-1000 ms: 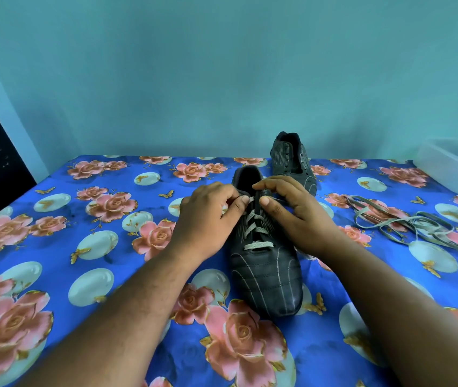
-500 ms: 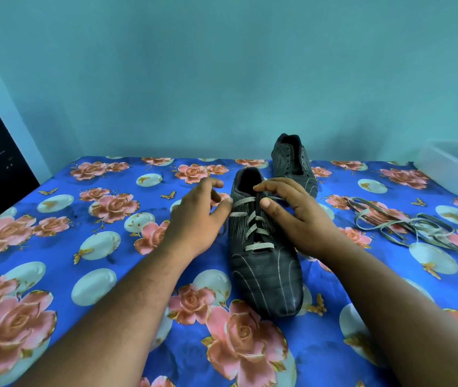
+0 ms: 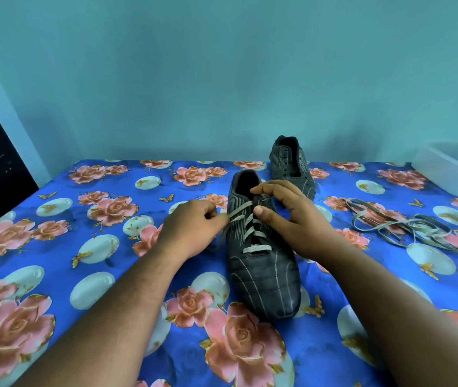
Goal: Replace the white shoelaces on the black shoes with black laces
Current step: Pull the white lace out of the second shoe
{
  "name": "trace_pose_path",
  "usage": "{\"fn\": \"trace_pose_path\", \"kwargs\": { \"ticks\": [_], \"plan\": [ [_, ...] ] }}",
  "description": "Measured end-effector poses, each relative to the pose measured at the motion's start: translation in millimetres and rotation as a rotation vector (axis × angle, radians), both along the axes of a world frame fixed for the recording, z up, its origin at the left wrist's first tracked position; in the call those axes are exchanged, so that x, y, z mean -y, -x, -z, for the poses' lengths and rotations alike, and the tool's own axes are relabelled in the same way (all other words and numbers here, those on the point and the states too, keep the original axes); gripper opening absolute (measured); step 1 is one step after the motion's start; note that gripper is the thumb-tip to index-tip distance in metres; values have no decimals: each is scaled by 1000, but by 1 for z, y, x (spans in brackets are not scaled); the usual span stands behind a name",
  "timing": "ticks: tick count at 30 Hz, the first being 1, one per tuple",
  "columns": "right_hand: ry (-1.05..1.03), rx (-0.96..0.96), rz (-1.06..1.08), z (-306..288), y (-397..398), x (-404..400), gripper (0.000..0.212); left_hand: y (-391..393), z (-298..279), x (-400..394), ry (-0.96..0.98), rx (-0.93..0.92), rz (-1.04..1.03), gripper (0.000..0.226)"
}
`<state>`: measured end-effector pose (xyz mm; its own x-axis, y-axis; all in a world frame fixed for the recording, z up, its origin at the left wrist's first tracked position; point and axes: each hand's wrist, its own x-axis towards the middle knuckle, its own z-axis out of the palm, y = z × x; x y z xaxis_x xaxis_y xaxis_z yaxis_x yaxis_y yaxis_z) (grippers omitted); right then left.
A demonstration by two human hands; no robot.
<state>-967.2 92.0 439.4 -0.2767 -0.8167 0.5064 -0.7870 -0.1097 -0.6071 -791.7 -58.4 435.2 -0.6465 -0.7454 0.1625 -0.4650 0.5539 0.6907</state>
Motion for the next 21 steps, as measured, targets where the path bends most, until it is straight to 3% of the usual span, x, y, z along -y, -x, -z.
{"fn": "trace_pose_path", "kwargs": {
  "ticks": [3, 5, 7, 11, 14, 21],
  "plan": [
    [-7, 1, 2, -1, -1, -1, 37, -3, -1, 2, -7, 48, -51, 38],
    [-15, 20, 2, -3, -2, -2, 35, -1, -2, 1, 87, 30, -82, 34],
    [-33, 41, 6, -4, -1, -3, 35, 2, -3, -2, 162, -85, -51, 35],
    [-70, 15, 22, -3, -1, -3, 45, 7, -2, -13, 103, -260, 147, 56],
    [-71, -2, 20, -3, -2, -2, 46, 11, 0, -14, 207, -259, 191, 47],
    [-80, 3, 8, -3, -3, -2, 38, 8, 0, -9, 108, -260, 102, 34]
  ]
}}
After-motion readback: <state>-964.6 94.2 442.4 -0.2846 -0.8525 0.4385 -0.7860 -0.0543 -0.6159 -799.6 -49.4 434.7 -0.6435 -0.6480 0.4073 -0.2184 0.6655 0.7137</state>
